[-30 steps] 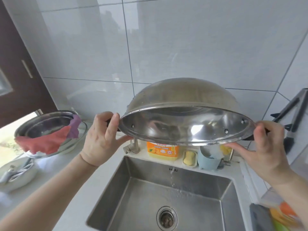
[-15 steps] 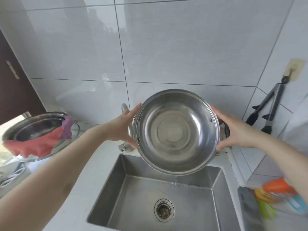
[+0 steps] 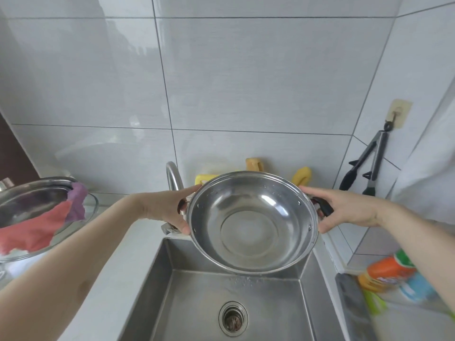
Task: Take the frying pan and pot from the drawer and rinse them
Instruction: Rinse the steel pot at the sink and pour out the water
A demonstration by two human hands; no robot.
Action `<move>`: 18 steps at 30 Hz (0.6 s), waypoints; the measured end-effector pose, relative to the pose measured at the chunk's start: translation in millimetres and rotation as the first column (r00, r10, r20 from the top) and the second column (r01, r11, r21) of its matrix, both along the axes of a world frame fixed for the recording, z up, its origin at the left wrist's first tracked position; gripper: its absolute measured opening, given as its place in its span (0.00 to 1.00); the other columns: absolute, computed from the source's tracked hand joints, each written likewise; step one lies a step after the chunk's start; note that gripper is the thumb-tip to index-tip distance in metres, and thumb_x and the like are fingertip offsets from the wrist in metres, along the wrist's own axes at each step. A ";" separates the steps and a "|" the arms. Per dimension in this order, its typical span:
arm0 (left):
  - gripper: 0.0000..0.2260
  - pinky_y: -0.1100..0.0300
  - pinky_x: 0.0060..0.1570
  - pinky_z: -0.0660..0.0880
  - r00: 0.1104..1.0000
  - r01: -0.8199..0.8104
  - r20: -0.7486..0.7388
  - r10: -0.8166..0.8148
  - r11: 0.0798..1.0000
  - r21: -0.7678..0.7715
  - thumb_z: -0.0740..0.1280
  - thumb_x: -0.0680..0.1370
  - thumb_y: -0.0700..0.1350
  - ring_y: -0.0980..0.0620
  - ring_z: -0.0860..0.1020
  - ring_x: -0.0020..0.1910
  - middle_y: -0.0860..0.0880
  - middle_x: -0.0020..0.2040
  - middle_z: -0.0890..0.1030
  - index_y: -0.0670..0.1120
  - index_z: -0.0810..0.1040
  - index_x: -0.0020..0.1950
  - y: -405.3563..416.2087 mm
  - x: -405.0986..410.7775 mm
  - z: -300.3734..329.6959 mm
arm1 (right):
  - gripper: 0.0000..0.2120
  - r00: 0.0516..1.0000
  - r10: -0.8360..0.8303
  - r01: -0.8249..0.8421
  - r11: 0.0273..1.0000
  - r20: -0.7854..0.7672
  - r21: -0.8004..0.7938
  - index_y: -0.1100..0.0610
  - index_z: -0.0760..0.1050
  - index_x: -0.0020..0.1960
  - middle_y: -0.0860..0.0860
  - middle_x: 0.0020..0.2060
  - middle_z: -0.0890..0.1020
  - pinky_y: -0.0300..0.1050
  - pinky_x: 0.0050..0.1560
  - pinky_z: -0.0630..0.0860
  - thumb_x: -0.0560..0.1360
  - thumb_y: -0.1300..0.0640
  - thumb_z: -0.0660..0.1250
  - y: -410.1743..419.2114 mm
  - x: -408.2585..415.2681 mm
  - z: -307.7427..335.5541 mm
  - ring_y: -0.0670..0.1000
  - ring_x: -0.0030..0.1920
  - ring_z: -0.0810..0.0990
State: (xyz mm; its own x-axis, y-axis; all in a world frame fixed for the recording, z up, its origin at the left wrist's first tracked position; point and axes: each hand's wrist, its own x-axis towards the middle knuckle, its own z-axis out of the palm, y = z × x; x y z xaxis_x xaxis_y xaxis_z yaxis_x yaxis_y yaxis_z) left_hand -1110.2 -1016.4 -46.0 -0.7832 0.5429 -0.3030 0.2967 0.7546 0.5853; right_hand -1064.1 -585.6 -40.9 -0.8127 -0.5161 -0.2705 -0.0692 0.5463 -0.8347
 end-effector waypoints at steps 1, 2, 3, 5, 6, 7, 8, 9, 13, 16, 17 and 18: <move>0.49 0.60 0.47 0.75 1.000 0.006 0.005 -0.006 1.000 0.006 0.80 0.64 0.48 0.60 0.70 0.34 0.57 0.37 0.70 0.79 0.50 0.67 -0.5 -0.3 0.7 | 0.48 1.000 -0.005 0.005 1.000 0.005 0.008 0.40 0.59 0.76 0.46 0.68 0.75 0.55 0.71 0.67 0.66 0.66 0.79 -1.4 2.0 0.6 0.51 0.69 0.73; 0.49 0.61 0.47 0.74 1.000 0.013 0.011 -0.013 1.000 0.006 0.80 0.65 0.48 0.61 0.70 0.33 0.59 0.35 0.70 0.77 0.50 0.69 -1.1 -1.4 0.3 | 0.48 1.000 -0.009 0.009 1.000 0.011 0.016 0.40 0.59 0.76 0.45 0.68 0.75 0.51 0.71 0.67 0.66 0.66 0.79 -3.4 3.9 1.0 0.48 0.68 0.73; 0.50 0.62 0.46 0.74 1.000 0.017 0.020 -0.018 1.000 0.010 0.80 0.65 0.48 0.62 0.70 0.32 0.61 0.33 0.70 0.75 0.50 0.71 -1.6 -3.1 -0.6 | 0.48 1.000 -0.013 0.012 1.000 0.012 0.019 0.40 0.59 0.76 0.45 0.68 0.75 0.50 0.71 0.67 0.66 0.66 0.79 -4.8 5.8 0.7 0.46 0.68 0.73; 0.52 0.60 0.47 0.75 0.999 0.017 0.033 -0.017 1.000 0.015 0.81 0.64 0.48 0.59 0.70 0.34 0.61 0.33 0.70 0.72 0.50 0.74 -1.9 -7.2 -2.4 | 0.49 1.000 -0.018 0.018 1.000 0.012 0.019 0.41 0.58 0.77 0.45 0.69 0.74 0.52 0.72 0.66 0.67 0.66 0.79 -5.3 9.7 -1.3 0.47 0.69 0.72; 0.52 0.56 0.48 0.77 0.999 0.025 0.030 -0.025 1.000 0.012 0.81 0.63 0.48 0.57 0.70 0.35 0.58 0.34 0.70 0.72 0.49 0.74 -0.8 -8.1 -2.9 | 0.49 1.000 -0.023 0.023 0.999 0.008 0.022 0.41 0.58 0.77 0.45 0.68 0.75 0.53 0.72 0.65 0.66 0.65 0.79 -4.6 12.6 -2.8 0.49 0.69 0.72; 0.52 0.53 0.51 0.78 0.998 0.046 0.030 -0.047 0.999 0.011 0.81 0.63 0.48 0.55 0.71 0.36 0.55 0.36 0.70 0.74 0.50 0.73 2.2 -6.9 -1.8 | 0.48 0.999 -0.037 0.037 0.999 -0.001 0.029 0.41 0.58 0.76 0.45 0.68 0.75 0.54 0.72 0.66 0.66 0.64 0.80 -3.2 16.0 -3.7 0.52 0.70 0.72; 0.51 0.50 0.52 0.79 0.996 0.076 0.039 -0.076 0.997 0.017 0.81 0.64 0.48 0.54 0.73 0.37 0.52 0.38 0.72 0.76 0.50 0.71 7.9 -4.3 1.0 | 0.48 0.998 -0.060 0.060 0.997 -0.017 0.038 0.39 0.59 0.76 0.46 0.68 0.75 0.54 0.72 0.66 0.66 0.64 0.80 -0.6 20.0 -4.4 0.54 0.70 0.71; 0.50 0.50 0.51 0.79 0.993 0.105 0.044 -0.106 0.994 0.025 0.80 0.65 0.46 0.54 0.75 0.38 0.52 0.39 0.75 0.78 0.51 0.70 13.9 -2.5 3.7 | 0.47 0.996 -0.088 0.089 0.995 -0.029 0.043 0.37 0.60 0.74 0.45 0.67 0.76 0.53 0.71 0.67 0.66 0.63 0.80 2.8 24.6 -4.7 0.55 0.69 0.71; 0.48 0.66 0.41 0.73 0.987 0.162 0.017 -0.162 0.987 0.019 0.78 0.68 0.39 0.58 0.73 0.34 0.58 0.35 0.72 0.79 0.53 0.66 42.8 7.1 15.6 | 0.46 0.988 -0.144 0.146 0.989 -0.057 0.036 0.31 0.63 0.71 0.48 0.67 0.76 0.59 0.70 0.67 0.64 0.60 0.81 24.5 51.7 -7.6 0.62 0.68 0.70; 0.49 0.67 0.36 0.72 0.986 0.167 0.013 -0.167 0.986 -0.006 0.78 0.68 0.40 0.55 0.70 0.33 0.50 0.38 0.67 0.77 0.53 0.69 69.6 17.1 20.1 | 0.44 0.966 -0.250 0.250 0.968 -0.063 0.001 0.25 0.67 0.64 0.52 0.66 0.76 0.63 0.69 0.67 0.61 0.60 0.81 47.8 82.0 -6.2 0.66 0.68 0.66; 0.49 0.68 0.35 0.72 0.984 0.176 0.025 -0.176 0.984 0.002 0.78 0.68 0.39 0.57 0.71 0.32 0.51 0.37 0.68 0.75 0.53 0.70 78.6 19.6 22.0 | 0.44 0.960 -0.274 0.274 0.962 -0.065 -0.004 0.25 0.68 0.63 0.53 0.66 0.75 0.64 0.68 0.67 0.61 0.61 0.81 54.4 92.4 -4.9 0.66 0.68 0.66; 0.48 0.68 0.34 0.72 0.979 0.201 0.024 -0.201 0.980 0.005 0.78 0.68 0.38 0.58 0.71 0.31 0.53 0.35 0.69 0.74 0.53 0.71 93.6 24.9 25.2 | 0.44 0.956 -0.285 0.284 0.959 -0.070 -0.018 0.27 0.68 0.64 0.54 0.66 0.76 0.65 0.67 0.68 0.62 0.62 0.81 65.7 106.4 -4.9 0.66 0.68 0.67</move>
State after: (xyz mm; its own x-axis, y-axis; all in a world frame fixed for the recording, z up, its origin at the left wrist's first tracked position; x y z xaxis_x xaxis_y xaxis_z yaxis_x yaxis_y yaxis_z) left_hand -1085.3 -922.8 -20.9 -0.6501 0.6894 -0.3196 0.4279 0.6797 0.5957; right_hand -957.6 -519.9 -45.8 -0.9432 -0.2625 -0.2038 0.0290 0.5458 -0.8374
